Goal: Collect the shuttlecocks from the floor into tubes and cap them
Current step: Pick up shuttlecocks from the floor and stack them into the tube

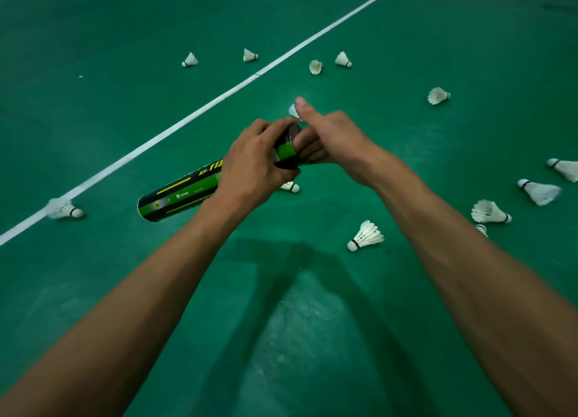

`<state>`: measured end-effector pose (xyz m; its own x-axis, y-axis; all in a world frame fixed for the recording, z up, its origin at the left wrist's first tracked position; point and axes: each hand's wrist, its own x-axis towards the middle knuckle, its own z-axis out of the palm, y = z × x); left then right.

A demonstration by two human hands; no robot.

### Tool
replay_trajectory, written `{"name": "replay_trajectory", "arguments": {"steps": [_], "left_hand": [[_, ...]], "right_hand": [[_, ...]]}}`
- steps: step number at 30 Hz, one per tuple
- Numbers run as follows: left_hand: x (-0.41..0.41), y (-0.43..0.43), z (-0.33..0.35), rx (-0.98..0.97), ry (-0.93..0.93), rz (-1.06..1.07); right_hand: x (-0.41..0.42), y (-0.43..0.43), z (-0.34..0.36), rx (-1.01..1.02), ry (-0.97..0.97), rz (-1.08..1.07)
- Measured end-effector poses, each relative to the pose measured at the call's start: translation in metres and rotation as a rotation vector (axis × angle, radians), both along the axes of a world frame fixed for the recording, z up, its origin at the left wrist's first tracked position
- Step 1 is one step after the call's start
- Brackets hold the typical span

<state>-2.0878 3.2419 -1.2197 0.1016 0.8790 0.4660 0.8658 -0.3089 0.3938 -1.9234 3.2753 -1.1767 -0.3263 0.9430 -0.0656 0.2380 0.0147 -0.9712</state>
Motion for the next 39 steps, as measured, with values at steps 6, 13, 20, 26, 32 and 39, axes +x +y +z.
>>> {"name": "replay_trajectory", "arguments": {"steps": [6,13,20,26,32,39], "left_hand": [[-0.006,-0.002,-0.004,0.006,0.067,-0.001],[-0.022,-0.009,-0.013,0.013,0.114,0.025],[-0.026,-0.009,-0.014,0.013,0.098,0.027],[-0.021,-0.004,-0.016,-0.007,0.091,-0.001],[-0.013,-0.003,-0.020,-0.028,0.036,-0.055],[-0.013,0.001,-0.029,-0.048,0.030,-0.070]], "right_hand": [[-0.003,-0.001,0.000,-0.040,-0.103,0.195],[-0.017,-0.007,-0.006,-0.081,-0.081,0.328],[-0.021,-0.006,-0.007,-0.075,-0.093,0.357],[-0.018,-0.002,-0.012,-0.078,-0.083,0.373],[-0.019,0.001,-0.023,-0.127,-0.044,0.340],[-0.021,0.002,-0.036,-0.173,0.031,0.378]]}}
